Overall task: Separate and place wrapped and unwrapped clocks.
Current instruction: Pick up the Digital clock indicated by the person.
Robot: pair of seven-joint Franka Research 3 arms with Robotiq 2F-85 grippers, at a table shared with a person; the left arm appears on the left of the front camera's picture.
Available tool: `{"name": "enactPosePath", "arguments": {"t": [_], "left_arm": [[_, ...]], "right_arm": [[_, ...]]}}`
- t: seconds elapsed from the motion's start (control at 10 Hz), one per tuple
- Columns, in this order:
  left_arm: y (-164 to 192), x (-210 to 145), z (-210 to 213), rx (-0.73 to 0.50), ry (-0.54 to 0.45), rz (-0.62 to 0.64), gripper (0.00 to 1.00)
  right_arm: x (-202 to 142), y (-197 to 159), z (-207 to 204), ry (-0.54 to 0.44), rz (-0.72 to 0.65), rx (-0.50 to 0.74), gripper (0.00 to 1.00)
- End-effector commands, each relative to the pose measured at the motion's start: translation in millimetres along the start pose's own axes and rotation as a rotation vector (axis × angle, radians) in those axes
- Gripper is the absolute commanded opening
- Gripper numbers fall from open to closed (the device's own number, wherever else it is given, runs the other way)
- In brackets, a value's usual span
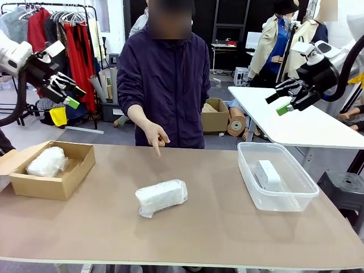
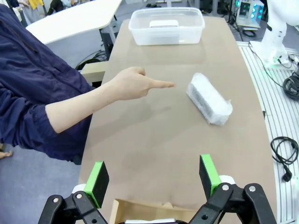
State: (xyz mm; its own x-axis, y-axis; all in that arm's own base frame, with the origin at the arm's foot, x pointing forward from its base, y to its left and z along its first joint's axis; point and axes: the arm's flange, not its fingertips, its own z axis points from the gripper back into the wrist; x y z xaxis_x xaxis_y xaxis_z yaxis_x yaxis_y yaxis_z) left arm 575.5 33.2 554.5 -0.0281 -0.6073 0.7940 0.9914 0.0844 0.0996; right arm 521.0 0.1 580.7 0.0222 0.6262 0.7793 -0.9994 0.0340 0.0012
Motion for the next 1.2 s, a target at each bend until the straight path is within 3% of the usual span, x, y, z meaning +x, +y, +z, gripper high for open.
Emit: {"name": "enactPosePath", "arguments": {"t": [0.0, 1.1], "left_arm": [[-2.5, -1.7, 0.2, -0.001, -0.018, -0.016, 1.0], [-2.5, -1.7, 0.2, -0.001, -0.018, -0.016, 1.0]], "right_arm": [[-1.0, 4.7, -1.3, 0.006, 0.012, 0.001, 1.0], [-1.0, 4.7, -1.3, 0.006, 0.012, 0.001, 1.0]]}}
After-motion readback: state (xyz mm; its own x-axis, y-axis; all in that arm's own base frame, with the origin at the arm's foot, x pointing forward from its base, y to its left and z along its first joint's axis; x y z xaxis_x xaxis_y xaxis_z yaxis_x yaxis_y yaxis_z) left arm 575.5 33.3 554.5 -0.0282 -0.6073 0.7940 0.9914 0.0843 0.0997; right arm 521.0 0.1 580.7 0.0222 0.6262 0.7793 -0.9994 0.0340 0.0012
